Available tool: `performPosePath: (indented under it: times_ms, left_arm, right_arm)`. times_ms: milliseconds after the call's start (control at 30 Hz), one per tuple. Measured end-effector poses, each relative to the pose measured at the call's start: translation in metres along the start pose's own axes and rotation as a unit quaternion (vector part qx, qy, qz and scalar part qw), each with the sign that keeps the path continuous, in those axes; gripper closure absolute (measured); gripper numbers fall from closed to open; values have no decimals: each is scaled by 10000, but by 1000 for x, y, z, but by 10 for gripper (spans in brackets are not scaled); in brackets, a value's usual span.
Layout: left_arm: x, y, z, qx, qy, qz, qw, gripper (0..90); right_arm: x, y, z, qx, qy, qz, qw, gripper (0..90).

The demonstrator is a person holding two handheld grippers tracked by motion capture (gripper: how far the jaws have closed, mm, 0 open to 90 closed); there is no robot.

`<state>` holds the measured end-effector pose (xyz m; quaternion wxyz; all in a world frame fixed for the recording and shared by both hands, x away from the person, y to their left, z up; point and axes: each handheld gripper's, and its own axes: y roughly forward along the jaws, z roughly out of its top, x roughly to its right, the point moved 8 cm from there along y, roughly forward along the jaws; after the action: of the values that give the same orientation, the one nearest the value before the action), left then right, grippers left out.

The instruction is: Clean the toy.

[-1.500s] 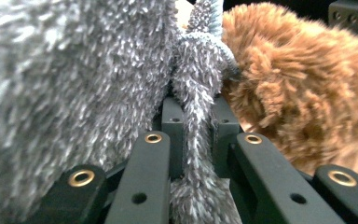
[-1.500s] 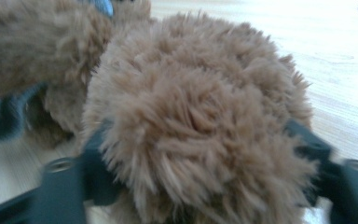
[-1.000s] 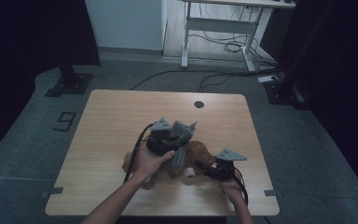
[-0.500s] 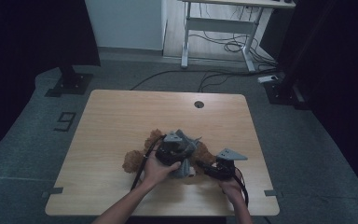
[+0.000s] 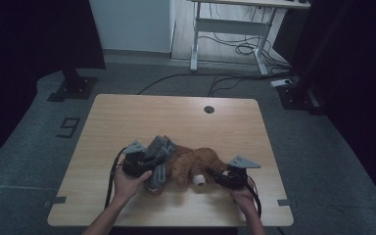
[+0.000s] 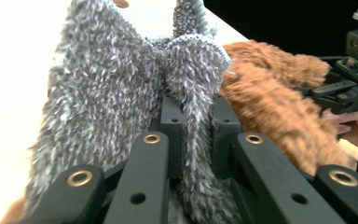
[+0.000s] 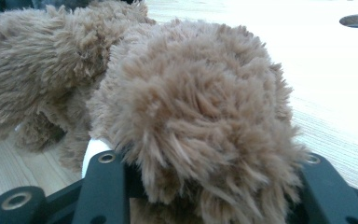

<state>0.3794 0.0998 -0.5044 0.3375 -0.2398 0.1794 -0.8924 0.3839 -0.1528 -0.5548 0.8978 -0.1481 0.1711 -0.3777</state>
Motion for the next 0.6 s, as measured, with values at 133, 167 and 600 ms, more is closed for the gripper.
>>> performPosePath:
  times_ms: [133,167,600]
  left_arm:
    - [-16,-11,-6,26,-93,163,9998,794]
    - [-19,-13,-7,34,-101,235,9997,794]
    - [-54,-36,-18,-9,-244,746,9969,793]
  right_arm:
    - [0,0,0,9,9,2,10000,507]
    - [0,0,0,9,9,0,10000,507]
    - [0,1,0,31,37,20,10000,507]
